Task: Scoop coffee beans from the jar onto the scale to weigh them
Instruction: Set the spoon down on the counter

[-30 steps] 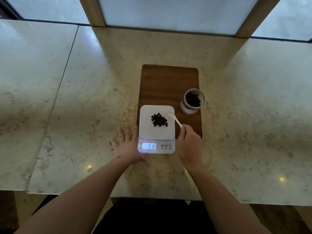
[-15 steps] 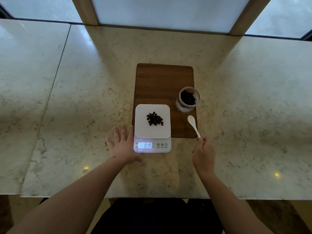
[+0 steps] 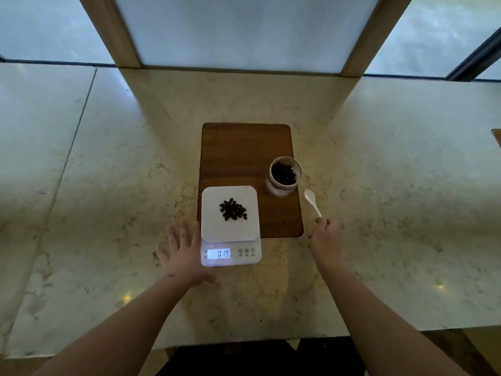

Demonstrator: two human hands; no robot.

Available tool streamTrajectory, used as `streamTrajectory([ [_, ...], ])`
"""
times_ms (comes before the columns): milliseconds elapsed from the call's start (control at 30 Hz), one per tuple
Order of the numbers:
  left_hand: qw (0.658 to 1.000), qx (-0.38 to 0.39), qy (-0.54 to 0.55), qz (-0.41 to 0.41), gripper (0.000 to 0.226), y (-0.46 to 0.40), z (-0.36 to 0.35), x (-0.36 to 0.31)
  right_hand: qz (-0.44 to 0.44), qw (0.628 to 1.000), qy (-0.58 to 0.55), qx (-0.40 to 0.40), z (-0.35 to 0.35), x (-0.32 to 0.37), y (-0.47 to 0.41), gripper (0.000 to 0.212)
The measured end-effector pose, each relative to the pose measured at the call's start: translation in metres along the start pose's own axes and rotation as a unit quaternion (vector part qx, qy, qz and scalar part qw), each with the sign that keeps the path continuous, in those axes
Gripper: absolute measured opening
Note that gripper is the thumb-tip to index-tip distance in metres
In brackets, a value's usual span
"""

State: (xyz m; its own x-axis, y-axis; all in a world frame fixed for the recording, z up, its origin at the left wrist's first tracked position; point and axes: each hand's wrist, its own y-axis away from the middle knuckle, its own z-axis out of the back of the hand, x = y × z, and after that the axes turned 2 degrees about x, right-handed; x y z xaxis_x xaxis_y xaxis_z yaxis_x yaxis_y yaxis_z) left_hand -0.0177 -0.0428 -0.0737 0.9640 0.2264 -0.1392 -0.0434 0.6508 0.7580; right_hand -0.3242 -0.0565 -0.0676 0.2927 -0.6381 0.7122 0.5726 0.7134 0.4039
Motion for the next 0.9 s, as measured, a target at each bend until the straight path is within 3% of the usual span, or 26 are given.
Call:
streamTrajectory([
  [200,1.0,0.0,-0.006,-0.005,0.161,0.0,0.0,0.001,-0.021,0.999,-0.022,-0.036,0.003,0.0,-0.023,0.029],
  [533,1.0,-0.003,-0.006,0.005,0.166,-0.002,-0.003,0.005,0.038,0.994,0.101,-0.02,0.004,-0.008,-0.028,0.028],
  [667,1.0,0.002,0.001,-0.003,0.165,-0.002,-0.003,0.003,0.024,0.997,0.075,-0.024,0.006,-0.002,-0.028,0.014],
  [900,1.0,0.007,0.006,-0.001,0.165,-0.001,-0.002,0.003,0.029,0.993,0.101,-0.057,0.006,0.002,-0.031,0.015],
])
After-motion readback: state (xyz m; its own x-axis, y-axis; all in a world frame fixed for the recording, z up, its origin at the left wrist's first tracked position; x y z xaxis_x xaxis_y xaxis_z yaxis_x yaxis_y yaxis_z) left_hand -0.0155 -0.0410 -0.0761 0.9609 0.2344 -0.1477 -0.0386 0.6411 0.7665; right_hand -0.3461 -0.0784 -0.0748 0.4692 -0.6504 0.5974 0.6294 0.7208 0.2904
